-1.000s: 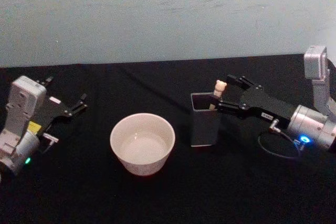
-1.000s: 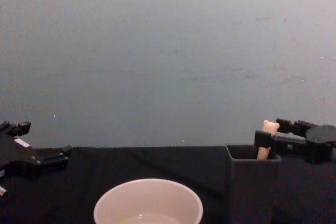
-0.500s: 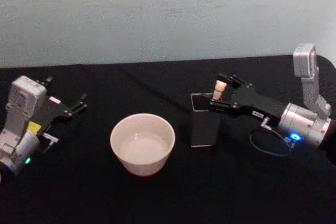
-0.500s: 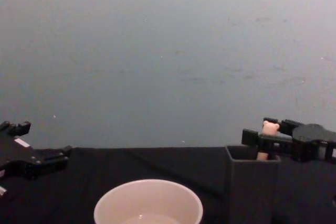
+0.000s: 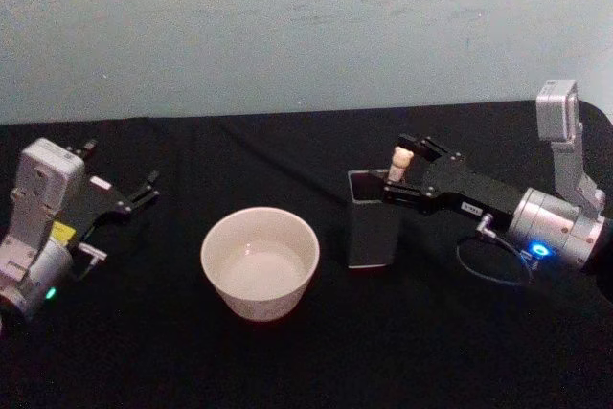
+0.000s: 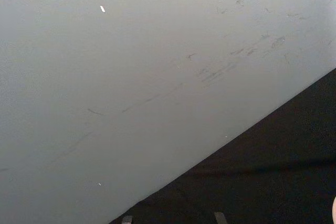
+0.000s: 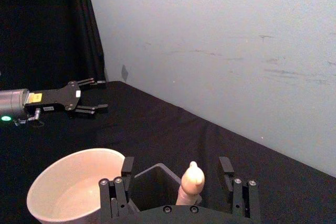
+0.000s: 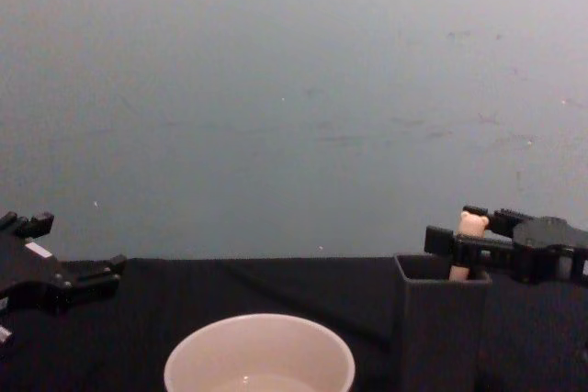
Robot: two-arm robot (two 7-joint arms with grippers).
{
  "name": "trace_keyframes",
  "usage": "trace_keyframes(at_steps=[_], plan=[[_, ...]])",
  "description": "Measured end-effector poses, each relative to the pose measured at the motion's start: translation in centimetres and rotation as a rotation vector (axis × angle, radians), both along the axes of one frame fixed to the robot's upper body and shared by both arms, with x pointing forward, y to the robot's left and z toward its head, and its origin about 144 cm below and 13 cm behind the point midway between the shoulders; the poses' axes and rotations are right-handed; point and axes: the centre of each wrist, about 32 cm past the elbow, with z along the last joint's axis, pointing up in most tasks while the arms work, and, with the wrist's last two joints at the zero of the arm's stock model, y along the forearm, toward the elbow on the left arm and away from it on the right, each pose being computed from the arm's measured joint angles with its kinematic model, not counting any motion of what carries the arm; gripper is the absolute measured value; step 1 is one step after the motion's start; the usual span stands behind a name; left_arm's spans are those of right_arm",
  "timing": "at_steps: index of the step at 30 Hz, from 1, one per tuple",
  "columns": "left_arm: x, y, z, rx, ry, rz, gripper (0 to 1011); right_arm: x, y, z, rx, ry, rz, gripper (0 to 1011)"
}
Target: Pick up the stirring spoon with one hand, stir inside the cup, then place it back in its original position.
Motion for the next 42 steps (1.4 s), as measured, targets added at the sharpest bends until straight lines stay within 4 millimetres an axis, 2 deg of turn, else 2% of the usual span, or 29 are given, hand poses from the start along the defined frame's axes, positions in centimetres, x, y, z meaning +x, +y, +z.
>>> trace_keyframes(at_steps=[6, 12, 13, 18, 24, 29, 30, 42], plan=[[0.0, 0.0, 0.0, 0.0, 0.0, 0.0, 1001, -0.01, -0.02, 0.0, 0.0, 0.0, -0.001, 978], [0.0, 0.0, 0.0, 0.0, 0.0, 0.0, 1001, -0.02, -0.04, 0.01, 0.0, 0.0, -0.001, 836], [0.0, 0.0, 0.0, 0.0, 0.0, 0.0, 1001, -0.02, -0.04, 0.02, 0.001, 0.0, -0.001, 775], [0.0, 0.0, 0.0, 0.0, 0.0, 0.0, 1001, -0.02, -0.04, 0.02, 0.001, 0.0, -0.001, 650], [0.0, 0.0, 0.0, 0.0, 0.0, 0.0, 1001, -0.02, -0.04, 0.02, 0.002, 0.0, -0.001, 435], [0.0, 0.0, 0.0, 0.0, 0.0, 0.0, 1001, -0.02, -0.04, 0.02, 0.002, 0.0, -0.002, 302], [0.0, 0.0, 0.0, 0.0, 0.0, 0.0, 1001, -0.02, -0.04, 0.02, 0.002, 0.0, -0.002, 237], [0.0, 0.0, 0.0, 0.0, 0.0, 0.0, 1001, -0.02, -0.03, 0.02, 0.002, 0.0, -0.002, 215]])
